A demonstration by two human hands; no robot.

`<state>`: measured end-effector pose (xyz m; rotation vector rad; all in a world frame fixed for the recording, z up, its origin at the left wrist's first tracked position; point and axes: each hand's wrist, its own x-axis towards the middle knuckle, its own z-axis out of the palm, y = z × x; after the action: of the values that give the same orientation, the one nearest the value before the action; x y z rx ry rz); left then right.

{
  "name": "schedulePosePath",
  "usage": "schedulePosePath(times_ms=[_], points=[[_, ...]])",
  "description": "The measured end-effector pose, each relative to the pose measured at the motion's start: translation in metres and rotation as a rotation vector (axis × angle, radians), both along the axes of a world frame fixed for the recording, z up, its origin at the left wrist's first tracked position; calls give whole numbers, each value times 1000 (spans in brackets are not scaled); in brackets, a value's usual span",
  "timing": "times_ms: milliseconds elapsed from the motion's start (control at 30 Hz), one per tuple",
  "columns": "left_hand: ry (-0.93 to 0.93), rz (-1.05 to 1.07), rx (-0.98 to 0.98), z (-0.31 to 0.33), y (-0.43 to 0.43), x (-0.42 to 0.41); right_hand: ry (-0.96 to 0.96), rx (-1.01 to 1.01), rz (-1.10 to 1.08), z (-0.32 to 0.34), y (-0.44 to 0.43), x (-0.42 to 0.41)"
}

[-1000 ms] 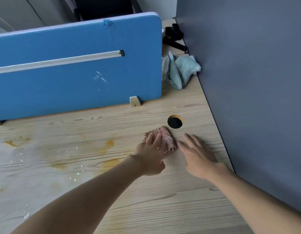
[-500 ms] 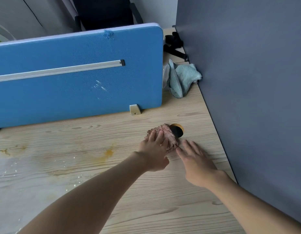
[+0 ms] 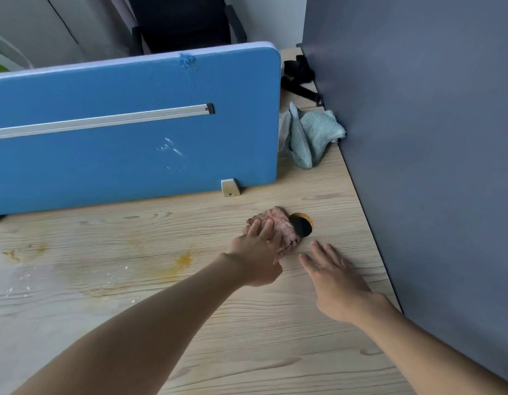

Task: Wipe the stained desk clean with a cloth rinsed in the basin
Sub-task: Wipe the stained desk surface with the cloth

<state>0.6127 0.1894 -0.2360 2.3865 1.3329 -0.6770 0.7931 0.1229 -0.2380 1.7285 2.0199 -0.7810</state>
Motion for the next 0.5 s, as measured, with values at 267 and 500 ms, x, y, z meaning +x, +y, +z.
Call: schedulePosePath(times_ms=[267, 500], points=[[-2, 5, 40, -2, 31, 9, 3, 2, -6, 2, 0, -2], [14, 17, 43, -9, 23, -10, 18, -16, 5, 6, 3, 0]])
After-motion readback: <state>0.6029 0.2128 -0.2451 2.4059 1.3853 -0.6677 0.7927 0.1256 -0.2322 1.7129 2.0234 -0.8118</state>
